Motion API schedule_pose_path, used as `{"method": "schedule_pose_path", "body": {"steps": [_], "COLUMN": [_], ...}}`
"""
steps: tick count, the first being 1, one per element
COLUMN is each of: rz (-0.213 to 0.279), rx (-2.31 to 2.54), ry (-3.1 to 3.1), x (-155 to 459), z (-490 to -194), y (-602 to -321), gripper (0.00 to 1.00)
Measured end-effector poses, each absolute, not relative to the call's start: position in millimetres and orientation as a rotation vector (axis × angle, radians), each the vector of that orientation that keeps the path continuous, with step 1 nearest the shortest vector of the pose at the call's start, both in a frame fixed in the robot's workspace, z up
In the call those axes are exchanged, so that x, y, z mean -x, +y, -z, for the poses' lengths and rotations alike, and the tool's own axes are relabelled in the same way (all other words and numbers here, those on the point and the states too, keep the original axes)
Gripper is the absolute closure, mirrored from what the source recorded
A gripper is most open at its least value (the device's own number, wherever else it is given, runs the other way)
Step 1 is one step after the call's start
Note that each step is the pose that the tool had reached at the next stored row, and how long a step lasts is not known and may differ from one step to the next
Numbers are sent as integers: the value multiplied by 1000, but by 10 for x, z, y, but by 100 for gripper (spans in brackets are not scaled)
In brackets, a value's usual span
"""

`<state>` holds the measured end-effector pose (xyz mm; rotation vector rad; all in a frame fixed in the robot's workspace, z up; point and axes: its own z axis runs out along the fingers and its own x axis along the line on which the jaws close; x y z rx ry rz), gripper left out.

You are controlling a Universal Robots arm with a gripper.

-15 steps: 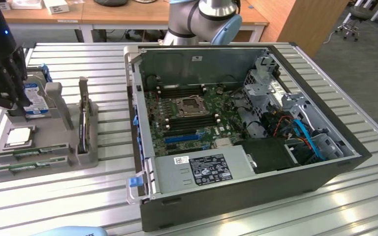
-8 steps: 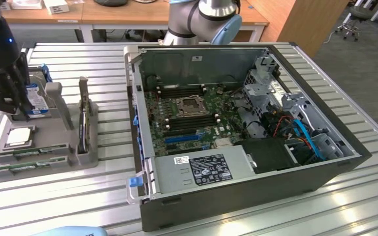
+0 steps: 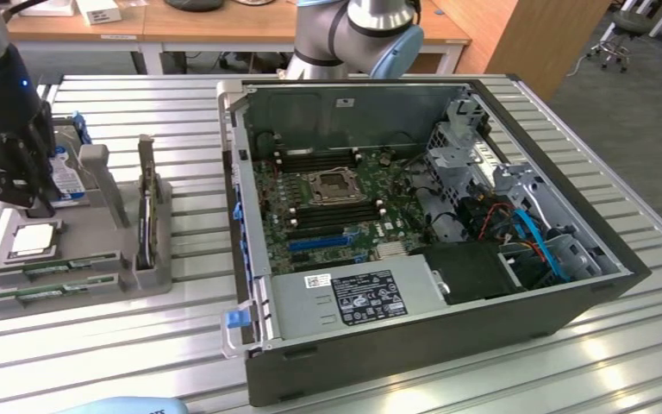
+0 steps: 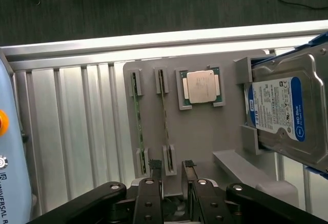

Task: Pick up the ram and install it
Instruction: 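Pick up the ram and move it above insertion slot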

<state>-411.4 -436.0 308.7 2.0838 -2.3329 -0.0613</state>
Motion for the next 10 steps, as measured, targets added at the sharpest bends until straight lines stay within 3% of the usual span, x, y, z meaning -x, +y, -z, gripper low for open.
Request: {"method": "schedule_pose_path", "body": {"steps": [10], "rz": [54], "rx": [-2081], "ry": [-2330], "x": [4114], "z": [-2985], "y": [-4357], "gripper": [71]}}
